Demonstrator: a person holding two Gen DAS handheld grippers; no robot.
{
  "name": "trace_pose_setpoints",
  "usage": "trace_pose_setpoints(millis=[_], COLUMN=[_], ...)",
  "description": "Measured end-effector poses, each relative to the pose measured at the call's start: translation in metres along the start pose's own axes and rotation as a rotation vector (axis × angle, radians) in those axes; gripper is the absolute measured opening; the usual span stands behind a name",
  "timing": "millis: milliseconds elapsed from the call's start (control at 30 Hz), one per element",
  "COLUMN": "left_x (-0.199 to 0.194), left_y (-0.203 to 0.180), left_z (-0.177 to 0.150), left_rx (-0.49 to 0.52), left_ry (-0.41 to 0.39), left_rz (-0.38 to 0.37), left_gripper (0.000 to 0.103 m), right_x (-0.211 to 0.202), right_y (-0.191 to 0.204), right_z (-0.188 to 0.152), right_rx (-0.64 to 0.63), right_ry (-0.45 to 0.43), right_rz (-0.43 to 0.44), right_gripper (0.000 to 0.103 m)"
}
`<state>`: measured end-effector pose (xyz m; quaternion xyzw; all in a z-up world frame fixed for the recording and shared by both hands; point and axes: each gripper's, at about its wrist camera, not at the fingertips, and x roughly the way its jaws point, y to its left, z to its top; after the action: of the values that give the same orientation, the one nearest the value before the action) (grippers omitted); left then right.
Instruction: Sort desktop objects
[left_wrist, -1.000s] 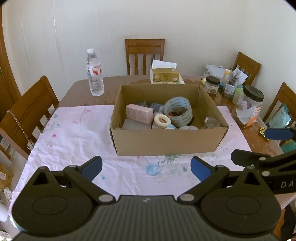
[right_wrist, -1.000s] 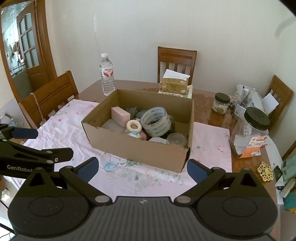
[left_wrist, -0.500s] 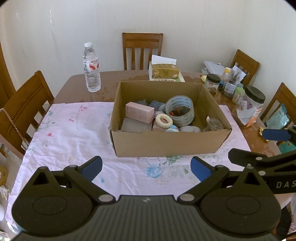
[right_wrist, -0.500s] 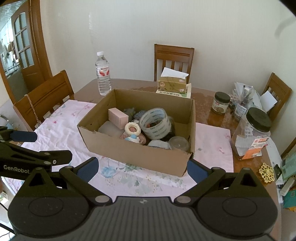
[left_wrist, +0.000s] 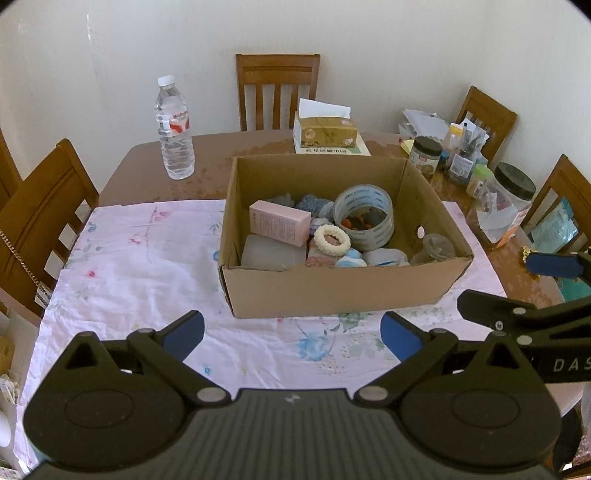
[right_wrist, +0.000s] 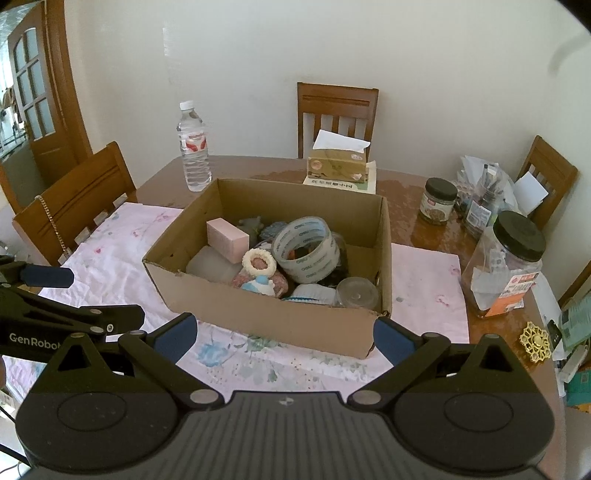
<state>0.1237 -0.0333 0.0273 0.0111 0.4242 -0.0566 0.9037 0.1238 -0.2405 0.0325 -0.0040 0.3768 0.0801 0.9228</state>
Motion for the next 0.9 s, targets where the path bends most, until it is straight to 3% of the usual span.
trace_pose_setpoints(millis=[900], left_x=[0.0103], left_y=[0.0040], left_z=[0.0046], left_rx=[-0.002], left_ry=[0.038], left_rz=[-0.007], left_gripper=[0.102], right_x=[0.0081], right_y=[0.0011], right_z=[0.0037], right_rx=[0.016], right_ry=[0.005], right_rz=[-0.004], right_gripper=[0.103])
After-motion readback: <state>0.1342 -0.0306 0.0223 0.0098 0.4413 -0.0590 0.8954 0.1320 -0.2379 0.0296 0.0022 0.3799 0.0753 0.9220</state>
